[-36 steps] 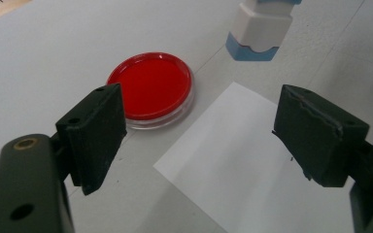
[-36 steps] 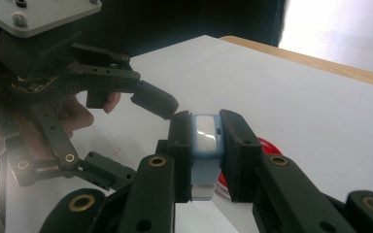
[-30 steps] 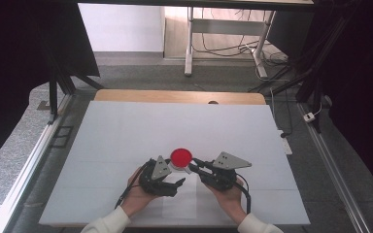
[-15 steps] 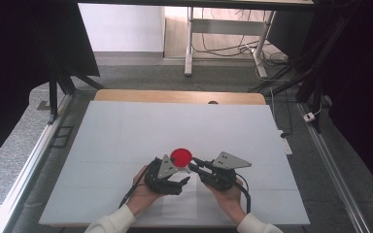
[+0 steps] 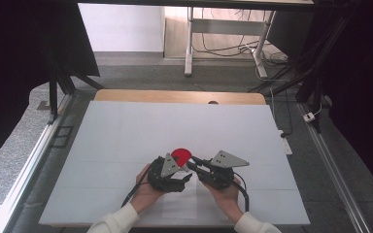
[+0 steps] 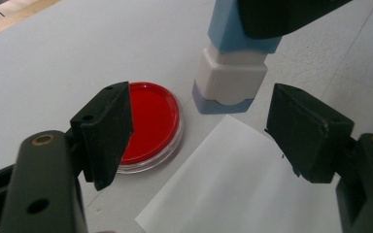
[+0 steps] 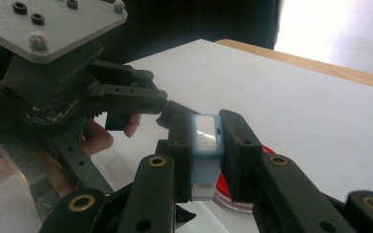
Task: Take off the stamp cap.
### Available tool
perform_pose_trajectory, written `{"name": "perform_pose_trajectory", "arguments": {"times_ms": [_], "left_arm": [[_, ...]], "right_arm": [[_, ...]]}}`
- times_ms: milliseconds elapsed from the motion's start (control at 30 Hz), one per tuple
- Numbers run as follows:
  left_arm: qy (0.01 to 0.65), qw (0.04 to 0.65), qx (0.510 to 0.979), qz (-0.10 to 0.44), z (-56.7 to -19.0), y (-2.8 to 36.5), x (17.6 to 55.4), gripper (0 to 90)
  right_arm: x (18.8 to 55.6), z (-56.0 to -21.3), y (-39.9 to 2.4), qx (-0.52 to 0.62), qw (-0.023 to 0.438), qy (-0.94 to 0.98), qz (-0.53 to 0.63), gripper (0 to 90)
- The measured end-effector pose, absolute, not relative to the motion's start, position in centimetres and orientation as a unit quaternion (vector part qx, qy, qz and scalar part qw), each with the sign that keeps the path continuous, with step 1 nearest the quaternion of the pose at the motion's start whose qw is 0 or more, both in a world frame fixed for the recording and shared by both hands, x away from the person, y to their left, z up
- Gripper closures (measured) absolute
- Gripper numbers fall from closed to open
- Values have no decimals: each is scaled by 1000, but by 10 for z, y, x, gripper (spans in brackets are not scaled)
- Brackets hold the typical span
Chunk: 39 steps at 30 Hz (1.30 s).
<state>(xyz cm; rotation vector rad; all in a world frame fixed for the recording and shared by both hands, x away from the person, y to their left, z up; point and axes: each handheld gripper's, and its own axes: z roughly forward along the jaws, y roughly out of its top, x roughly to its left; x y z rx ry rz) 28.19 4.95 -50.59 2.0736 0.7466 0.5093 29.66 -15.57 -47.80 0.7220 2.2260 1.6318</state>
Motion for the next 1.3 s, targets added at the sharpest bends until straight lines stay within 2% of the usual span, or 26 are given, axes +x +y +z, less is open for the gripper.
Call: {"name": "perform_pose_trajectory", "arguments": {"times_ms": [267, 500, 1200, 1300], "left_arm": [[294, 427, 828, 213, -507, 46, 283, 293], [290, 428, 829, 214, -507, 46, 283, 371], [277, 419, 840, 204, -510, 46, 284, 602], [276, 419, 841, 205, -510, 46, 284, 612]], "right_arm": [[297, -478, -154, 256, 145, 767, 571, 747], [299, -478, -155, 263, 133, 762, 577, 746], [297, -478, -155, 268, 136, 759, 578, 746], [297, -478, -155, 269, 136, 758, 578, 746]]}}
